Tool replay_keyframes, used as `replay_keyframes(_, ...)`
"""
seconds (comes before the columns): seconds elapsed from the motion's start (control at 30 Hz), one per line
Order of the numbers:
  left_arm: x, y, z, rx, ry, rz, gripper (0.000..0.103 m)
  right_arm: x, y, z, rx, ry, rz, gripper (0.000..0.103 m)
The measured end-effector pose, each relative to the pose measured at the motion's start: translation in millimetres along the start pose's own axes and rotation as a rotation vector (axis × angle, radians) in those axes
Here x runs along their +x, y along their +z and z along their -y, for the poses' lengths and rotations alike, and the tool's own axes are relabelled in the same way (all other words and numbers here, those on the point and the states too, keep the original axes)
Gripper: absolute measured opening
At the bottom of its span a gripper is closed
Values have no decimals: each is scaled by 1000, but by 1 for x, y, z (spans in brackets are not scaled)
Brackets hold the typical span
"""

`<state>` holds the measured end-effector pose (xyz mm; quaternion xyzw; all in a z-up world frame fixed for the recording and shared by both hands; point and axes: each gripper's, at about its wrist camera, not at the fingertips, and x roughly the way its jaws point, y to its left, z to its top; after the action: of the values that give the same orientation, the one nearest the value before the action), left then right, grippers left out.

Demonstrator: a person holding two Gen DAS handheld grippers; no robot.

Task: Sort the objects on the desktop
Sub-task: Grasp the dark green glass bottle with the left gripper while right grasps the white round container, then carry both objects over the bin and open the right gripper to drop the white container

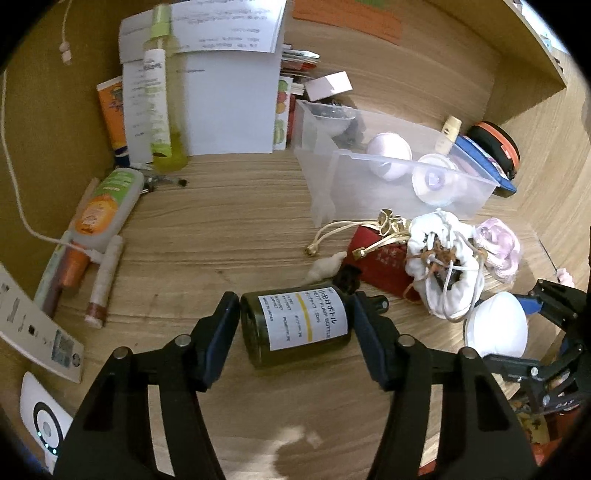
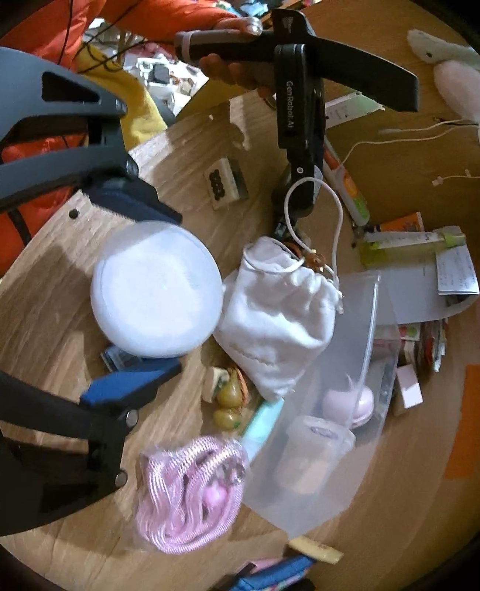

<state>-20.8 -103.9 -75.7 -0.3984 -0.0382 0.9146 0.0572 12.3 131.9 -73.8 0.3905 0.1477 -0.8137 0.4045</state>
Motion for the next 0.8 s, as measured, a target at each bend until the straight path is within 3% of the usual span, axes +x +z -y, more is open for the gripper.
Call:
replay_keyframes(0.3,-26,16,-4,-23,-1,77,61,-18,7,5,17,-7,34,66)
replay_keyframes(0.4,-37,27,4,3,22,123,61,-30,15,13,38,-7,60,66)
replay_keyframes(0.8,-45,76,42,110,-21,196,61,-72,66,68,124,-75,211,66)
